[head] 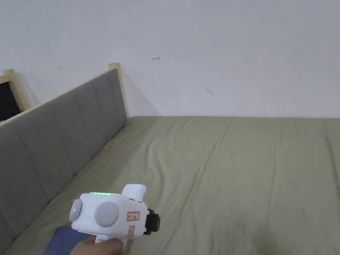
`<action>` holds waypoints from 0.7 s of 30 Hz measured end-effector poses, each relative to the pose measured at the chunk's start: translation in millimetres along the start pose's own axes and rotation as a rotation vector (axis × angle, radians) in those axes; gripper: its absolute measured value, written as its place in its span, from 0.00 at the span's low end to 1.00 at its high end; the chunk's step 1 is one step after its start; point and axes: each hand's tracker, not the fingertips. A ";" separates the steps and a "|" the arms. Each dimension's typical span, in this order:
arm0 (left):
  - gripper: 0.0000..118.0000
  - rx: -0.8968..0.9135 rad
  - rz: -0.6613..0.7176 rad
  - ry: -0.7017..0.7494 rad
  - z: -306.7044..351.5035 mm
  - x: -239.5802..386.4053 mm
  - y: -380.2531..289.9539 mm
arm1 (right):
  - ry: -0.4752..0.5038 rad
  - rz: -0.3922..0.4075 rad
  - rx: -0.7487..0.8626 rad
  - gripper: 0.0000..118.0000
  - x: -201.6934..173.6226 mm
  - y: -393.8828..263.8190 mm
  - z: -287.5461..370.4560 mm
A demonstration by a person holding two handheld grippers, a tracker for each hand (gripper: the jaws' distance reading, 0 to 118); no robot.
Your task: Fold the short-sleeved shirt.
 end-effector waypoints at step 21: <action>0.49 0.891 -0.225 0.227 108.8 186.7 -8.6 | -0.240 0.168 0.961 0.00 -60.3 49.9 102.4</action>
